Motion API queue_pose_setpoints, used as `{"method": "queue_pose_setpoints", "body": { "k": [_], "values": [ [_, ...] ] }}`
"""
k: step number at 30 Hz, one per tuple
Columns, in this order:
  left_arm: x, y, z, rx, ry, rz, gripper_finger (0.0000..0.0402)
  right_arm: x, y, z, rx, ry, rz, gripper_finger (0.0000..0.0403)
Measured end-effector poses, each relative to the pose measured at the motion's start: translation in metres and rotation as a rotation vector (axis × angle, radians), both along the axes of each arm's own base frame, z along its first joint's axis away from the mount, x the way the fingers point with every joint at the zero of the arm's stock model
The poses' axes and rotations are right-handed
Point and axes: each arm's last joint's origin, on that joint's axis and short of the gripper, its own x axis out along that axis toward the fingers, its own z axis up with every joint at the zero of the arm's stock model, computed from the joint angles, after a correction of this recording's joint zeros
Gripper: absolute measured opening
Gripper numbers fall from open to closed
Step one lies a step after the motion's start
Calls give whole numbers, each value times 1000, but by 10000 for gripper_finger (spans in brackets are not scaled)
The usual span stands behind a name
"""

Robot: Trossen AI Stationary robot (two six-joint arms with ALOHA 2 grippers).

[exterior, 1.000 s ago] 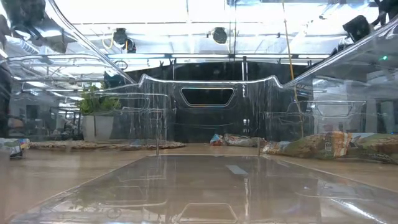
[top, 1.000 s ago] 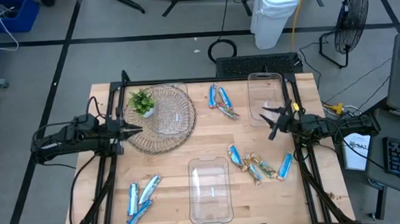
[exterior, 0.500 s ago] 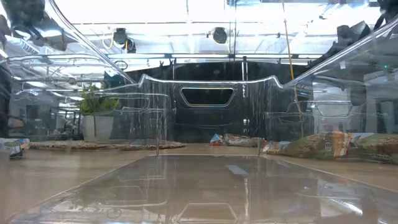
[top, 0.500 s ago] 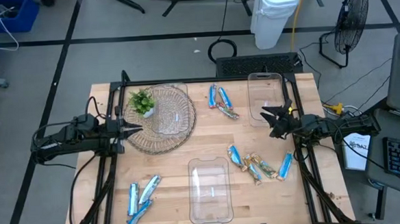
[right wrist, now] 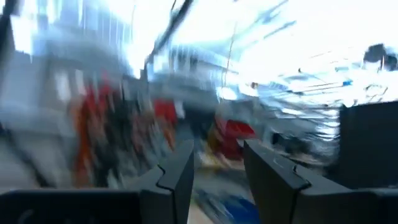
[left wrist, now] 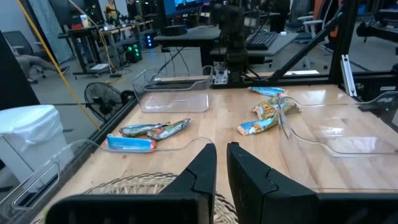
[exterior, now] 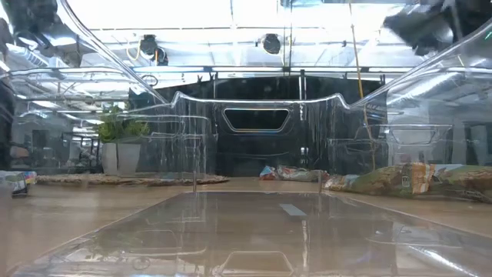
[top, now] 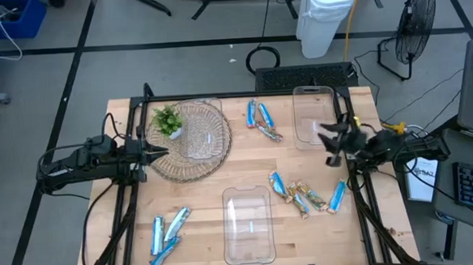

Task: Pick and place Granola Bars by type
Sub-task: Put the yellow granola bar into the bottom transparent bin

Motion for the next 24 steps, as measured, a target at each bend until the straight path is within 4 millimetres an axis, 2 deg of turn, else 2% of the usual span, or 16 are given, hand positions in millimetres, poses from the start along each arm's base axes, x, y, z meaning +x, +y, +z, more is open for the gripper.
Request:
{"method": "queue_pose_setpoints", "body": {
  "k": [3,6,15,17,19,20,24],
  "values": [
    [0,0,0,0,1,0,47,0,0,0,213,-72,120,130],
    [0,0,0,0,1,0,47,0,0,1,320,-119,182,130],
    [0,0,0,0,0,0,47,1,0,-2,360,-105,203,130],
    [0,0,0,0,0,0,47,2,2,-3,382,-93,262,130],
    [0,0,0,0,1,0,47,6,4,-9,392,-3,344,129],
    [0,0,0,-1,0,-1,47,9,6,-13,428,102,386,128],
    [0,0,0,-1,1,-1,47,9,10,9,678,402,481,107]
  ]
}}
